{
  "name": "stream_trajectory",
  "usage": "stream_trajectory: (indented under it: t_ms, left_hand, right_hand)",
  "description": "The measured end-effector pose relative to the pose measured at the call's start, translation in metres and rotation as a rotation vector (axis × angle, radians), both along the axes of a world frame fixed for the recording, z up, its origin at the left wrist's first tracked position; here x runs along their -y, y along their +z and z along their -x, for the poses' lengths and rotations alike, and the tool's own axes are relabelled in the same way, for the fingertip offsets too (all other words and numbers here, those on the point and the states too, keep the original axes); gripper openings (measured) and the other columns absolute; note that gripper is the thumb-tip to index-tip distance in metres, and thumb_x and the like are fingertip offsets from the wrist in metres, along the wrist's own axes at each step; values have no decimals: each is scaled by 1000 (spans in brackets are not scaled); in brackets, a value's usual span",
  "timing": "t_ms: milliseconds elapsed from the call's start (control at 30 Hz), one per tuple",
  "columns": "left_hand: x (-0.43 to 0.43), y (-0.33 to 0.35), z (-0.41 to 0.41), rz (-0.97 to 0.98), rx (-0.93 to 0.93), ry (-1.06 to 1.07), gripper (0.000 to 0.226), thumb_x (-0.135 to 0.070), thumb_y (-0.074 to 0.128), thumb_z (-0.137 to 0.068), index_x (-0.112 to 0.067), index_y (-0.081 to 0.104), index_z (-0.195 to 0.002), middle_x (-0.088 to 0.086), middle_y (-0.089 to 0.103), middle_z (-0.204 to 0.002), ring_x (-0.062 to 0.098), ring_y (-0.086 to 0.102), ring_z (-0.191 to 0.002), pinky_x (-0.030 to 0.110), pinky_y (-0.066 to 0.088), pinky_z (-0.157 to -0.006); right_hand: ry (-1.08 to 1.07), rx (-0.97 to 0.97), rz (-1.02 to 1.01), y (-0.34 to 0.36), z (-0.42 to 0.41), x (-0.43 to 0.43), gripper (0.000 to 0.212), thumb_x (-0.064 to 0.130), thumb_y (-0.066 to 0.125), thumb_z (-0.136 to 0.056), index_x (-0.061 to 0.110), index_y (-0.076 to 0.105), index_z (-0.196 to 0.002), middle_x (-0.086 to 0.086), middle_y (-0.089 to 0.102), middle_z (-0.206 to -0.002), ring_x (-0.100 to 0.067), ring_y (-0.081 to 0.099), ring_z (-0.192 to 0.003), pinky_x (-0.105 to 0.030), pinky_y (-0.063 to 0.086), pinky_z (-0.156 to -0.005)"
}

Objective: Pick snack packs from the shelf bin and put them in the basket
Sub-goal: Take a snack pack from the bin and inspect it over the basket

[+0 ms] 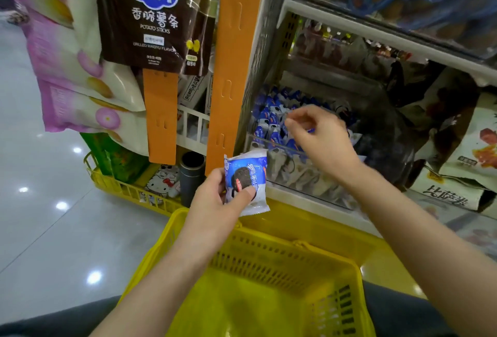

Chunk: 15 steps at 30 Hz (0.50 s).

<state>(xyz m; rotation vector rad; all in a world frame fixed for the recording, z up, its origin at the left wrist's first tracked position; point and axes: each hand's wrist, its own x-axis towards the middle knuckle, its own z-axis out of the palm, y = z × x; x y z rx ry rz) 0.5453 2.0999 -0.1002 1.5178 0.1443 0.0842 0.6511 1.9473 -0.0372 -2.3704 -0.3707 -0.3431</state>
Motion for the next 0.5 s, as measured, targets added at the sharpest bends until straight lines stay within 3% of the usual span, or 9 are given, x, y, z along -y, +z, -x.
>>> stream_trajectory:
  t_ms: [100,167,233,333,500]
  left_hand:
    - [-4,5,-2,54,10,26,20,-13,64,-84,-21,58,-102,-7,68,-96,-6,63,-78,2,43,-59]
    - [-6,7,-3,85,23,33,21,-12,63,-84,-18,58,-104,-8,68,-94,-8,63,-75,1,42,-57]
    - [-7,9,-3,111,27,38,23,-13,63,-84,-18,57,-106,-9,68,-95,-9,63,-76,1,42,-56]
    - [-10,10,-4,124,12,52,31,-18,65,-83,-19,55,-113,-10,68,-101,-5,64,-85,2,43,-58]
    - [-13,10,-3,158,-20,76,35,-22,65,-83,-22,55,-116,-8,68,-103,-5,63,-85,2,44,-58]
  right_hand:
    - [-58,-264,244,-3,-40,-2,30,37,58,-89,11,63,-103,-1,62,-94,-11,54,-83,-21,38,-74]
    - [-31,-314,364,-8,-53,-4,45,41,59,-88,-3,66,-98,-15,68,-97,-23,60,-84,-25,40,-70]
    - [-26,-316,401,-11,-59,-7,49,43,61,-85,-5,67,-96,-25,67,-96,-33,64,-86,-31,47,-68]
    - [-58,-280,504,-12,-65,-11,39,44,64,-83,6,72,-90,-15,71,-93,-27,66,-84,-39,54,-77]
    - [-102,-249,464,-11,-64,-7,12,29,67,-83,18,67,-81,1,69,-96,-17,61,-87,-31,49,-78]
